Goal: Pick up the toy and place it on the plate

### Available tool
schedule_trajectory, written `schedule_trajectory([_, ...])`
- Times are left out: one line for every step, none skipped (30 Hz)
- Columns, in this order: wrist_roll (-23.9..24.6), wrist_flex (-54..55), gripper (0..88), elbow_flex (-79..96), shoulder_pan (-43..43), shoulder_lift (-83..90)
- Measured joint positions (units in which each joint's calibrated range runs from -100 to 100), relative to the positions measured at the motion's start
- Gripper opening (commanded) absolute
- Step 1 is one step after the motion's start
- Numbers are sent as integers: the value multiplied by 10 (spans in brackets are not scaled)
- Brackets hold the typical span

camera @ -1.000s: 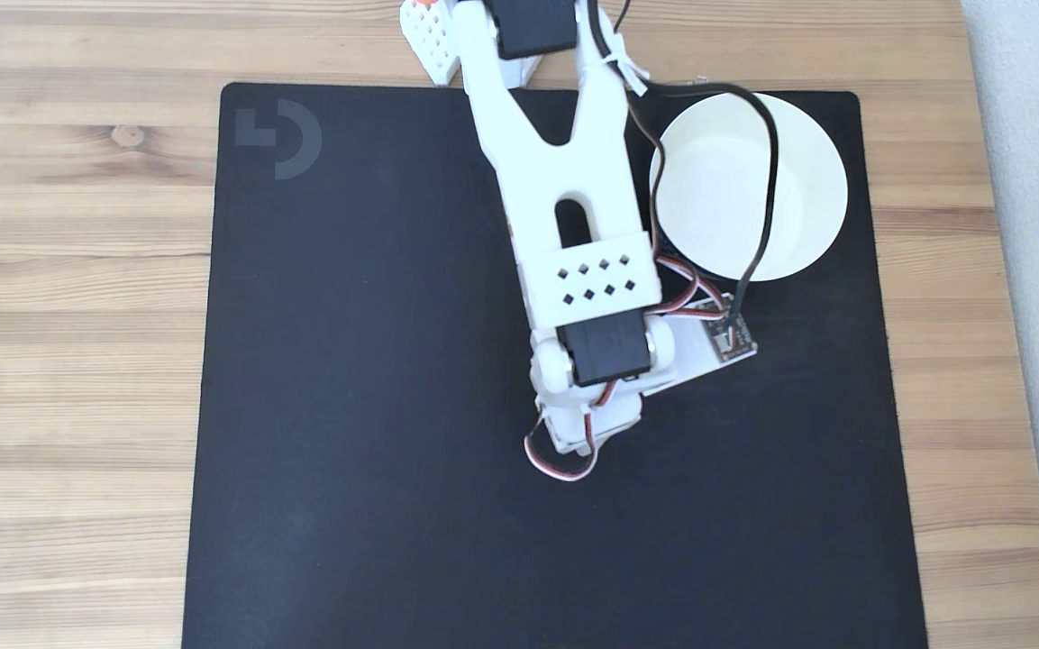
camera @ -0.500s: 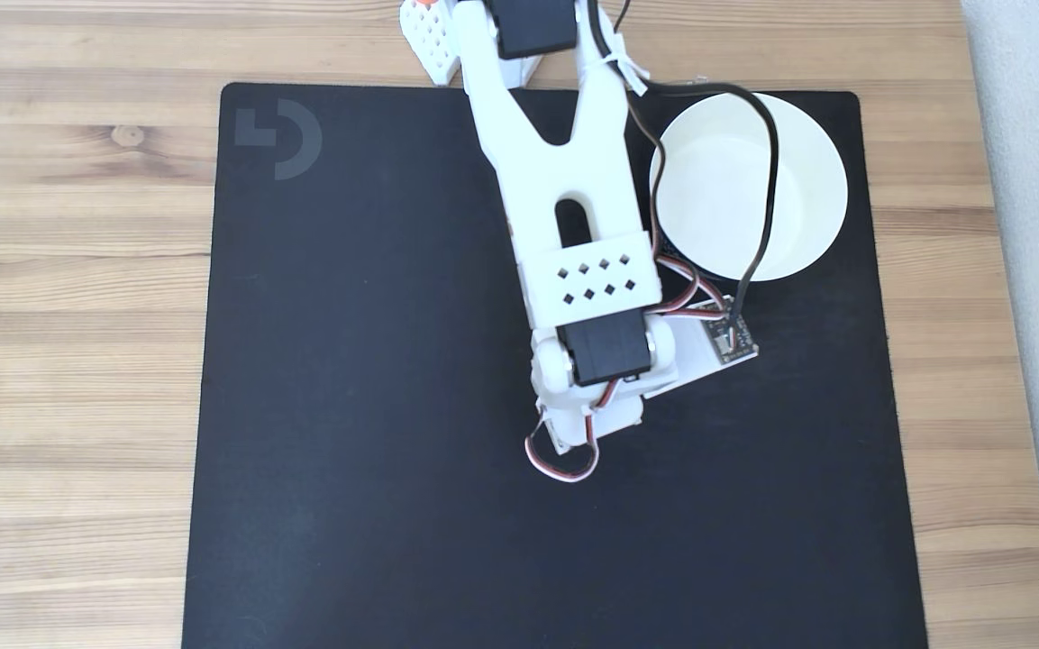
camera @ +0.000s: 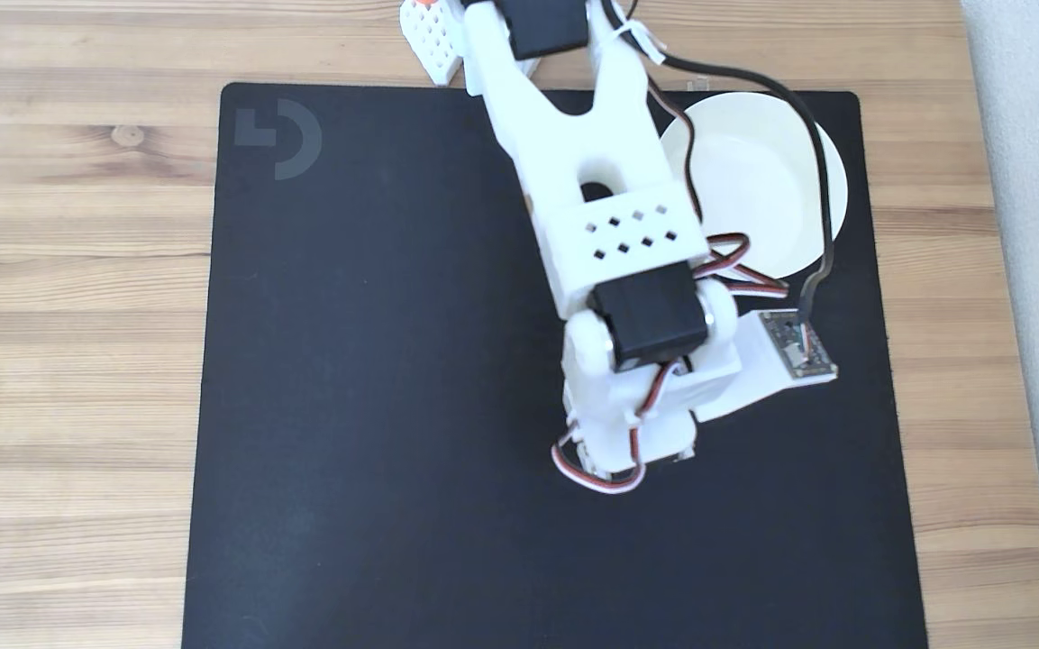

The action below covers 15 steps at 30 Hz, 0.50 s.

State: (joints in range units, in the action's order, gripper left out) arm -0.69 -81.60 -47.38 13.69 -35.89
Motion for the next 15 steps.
schedule_trajectory([3,0,22,-19,4,-1])
schedule_trajectory([15,0,22,-53,12,0])
schedule_trajectory([17,0,22,-64,15,1])
schedule_trajectory([22,0,22,-77,22,1])
schedule_trajectory([36,0,22,-90,27,0])
schedule_trajectory([43,-1,22,-94,34,1])
schedule_trajectory([52,-1,22,-98,47,13])
schedule_trajectory([56,-1,22,-99,54,22])
schedule_trajectory([60,-1,22,-101,62,36])
schedule_trajectory([64,-1,22,-101,72,57])
schedule_trajectory([67,-1,22,-102,78,72])
schedule_trajectory([75,-1,22,-104,87,96])
schedule_trajectory([79,-1,22,-106,92,107])
schedule_trajectory([84,-1,22,-106,94,120])
schedule_trajectory([90,-1,22,-106,96,129])
